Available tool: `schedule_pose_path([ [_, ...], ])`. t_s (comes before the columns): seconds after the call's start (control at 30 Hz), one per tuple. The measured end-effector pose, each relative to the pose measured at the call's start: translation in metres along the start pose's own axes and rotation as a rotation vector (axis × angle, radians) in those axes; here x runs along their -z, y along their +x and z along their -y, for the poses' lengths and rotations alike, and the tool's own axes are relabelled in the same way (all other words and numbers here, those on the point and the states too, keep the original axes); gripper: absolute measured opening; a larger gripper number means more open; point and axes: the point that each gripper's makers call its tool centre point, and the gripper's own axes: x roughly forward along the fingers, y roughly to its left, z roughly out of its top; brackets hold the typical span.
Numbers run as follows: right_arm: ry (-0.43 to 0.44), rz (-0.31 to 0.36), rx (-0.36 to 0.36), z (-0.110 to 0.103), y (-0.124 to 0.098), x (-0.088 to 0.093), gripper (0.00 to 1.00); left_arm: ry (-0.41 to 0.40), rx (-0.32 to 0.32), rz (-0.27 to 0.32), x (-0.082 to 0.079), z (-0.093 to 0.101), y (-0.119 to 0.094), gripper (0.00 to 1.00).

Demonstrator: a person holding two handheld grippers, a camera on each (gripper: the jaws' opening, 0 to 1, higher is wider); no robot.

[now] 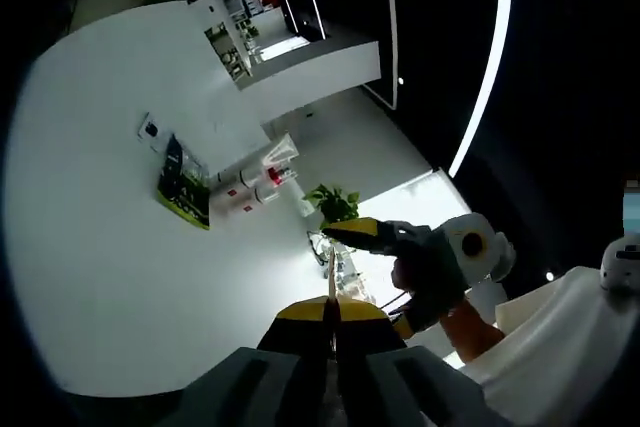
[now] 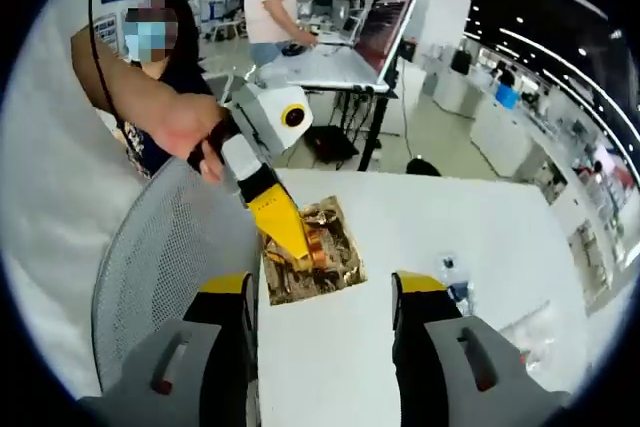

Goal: Arrange the skincare products in the storage area until every visible bottle or jar stands upright without overlapping.

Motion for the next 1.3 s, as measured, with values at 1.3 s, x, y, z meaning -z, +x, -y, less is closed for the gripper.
schedule_pose_path([
  [1.3, -0.141, -0.200, -0.069, -0.011, 0.026, 0.020, 0.37, -0.076, -0.093, -0.140, 0.024, -0.025, 0.007, 0.03],
])
